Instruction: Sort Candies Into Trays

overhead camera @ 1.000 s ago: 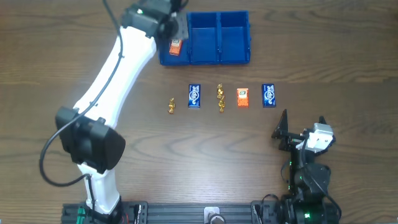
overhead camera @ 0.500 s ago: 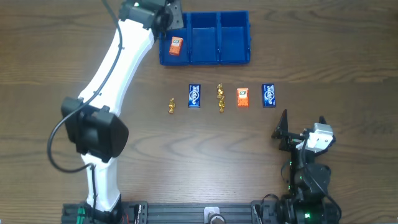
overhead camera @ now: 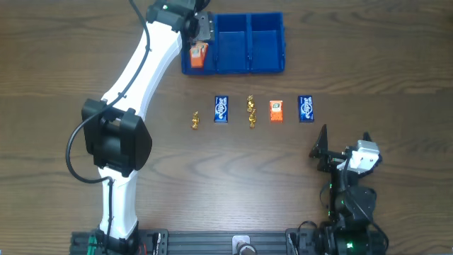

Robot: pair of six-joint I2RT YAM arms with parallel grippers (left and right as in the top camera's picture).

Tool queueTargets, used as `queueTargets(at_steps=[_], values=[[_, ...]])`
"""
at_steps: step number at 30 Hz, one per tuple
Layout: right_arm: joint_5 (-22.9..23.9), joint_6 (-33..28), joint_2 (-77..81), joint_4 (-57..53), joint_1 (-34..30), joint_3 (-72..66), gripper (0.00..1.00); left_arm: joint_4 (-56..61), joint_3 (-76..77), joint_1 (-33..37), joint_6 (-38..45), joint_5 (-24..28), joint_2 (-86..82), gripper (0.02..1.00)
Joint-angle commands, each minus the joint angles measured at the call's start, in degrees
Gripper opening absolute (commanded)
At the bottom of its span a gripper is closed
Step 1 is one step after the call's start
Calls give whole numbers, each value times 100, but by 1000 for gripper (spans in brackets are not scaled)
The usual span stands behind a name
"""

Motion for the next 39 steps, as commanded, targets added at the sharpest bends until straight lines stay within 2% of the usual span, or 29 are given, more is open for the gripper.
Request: queueTargets(at_steps=[1,6,15,20,26,39], values=[[11,-33,-44,-17,-20,-13,1000,-4,83,-4,125,13,92,1000],[11,-33,-44,-17,-20,-13,1000,-223,337,-354,-234,15,0,1000],[11,-33,-44,-17,-20,-13,1000,-660,708,-2072,-1803,-138,190,991],[11,-33,-44,-17,-20,-13,1000,-774,708,-2664,-2076,114,708,939],[11,-33,-46,-17,-20,-13,1000,-798,708,-2833,-2264,457,1268,932],[13,-33,-44,-17,-20,-13,1000,-754,708,-2830,-2343,531,1770,906]])
